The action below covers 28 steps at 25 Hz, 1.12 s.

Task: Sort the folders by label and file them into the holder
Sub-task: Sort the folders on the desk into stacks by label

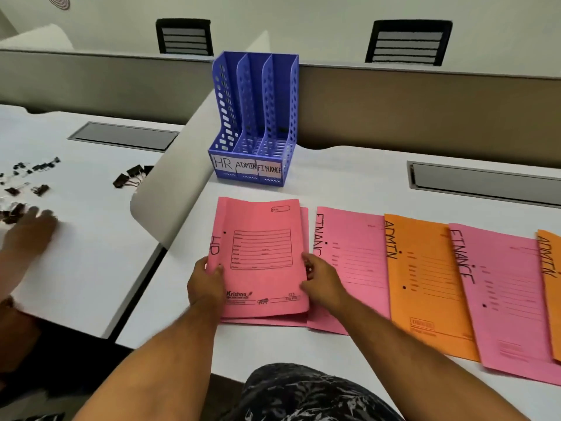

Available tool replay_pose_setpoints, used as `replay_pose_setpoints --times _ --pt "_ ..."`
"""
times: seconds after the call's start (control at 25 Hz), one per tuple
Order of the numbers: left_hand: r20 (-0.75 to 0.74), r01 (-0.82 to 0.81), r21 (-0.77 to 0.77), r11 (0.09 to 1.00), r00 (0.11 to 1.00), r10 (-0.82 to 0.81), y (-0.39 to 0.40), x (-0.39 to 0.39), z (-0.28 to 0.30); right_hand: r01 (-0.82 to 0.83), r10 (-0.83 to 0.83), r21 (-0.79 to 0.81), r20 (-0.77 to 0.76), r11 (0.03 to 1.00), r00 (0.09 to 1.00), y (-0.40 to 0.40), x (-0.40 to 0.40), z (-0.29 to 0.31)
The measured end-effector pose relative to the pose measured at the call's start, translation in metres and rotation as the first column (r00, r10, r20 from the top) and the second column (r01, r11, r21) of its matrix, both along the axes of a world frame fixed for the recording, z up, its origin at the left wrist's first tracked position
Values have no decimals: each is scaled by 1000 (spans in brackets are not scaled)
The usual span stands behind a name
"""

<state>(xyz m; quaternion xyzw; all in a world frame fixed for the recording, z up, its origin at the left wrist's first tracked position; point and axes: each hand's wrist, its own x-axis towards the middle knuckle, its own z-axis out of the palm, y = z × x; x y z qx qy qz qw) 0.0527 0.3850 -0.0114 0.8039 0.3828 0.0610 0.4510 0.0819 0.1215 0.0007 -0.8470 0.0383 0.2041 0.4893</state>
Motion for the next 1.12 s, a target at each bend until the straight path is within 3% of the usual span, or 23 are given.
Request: replay_pose_setpoints --times 0.16,0.32,0.44,0.72,1.12 --pt "-80 39 36 999 996 -36 19 3 -3 -151 191 -311 103 938 976 19 -7 1" --pt "-95 97 56 994 991 -91 22 8 -4 -147 264 -496 176 856 948 35 -15 4" --pt "-128 174 45 984 978 -167 29 12 -4 -139 245 -515 144 846 959 47 -19 2" --pt "-159 207 -149 967 960 -230 47 29 4 -72 153 -457 143 887 978 52 -17 5" --pt "-95 219 -141 965 968 -234 49 36 9 -97 180 -471 135 877 974 42 -4 11"
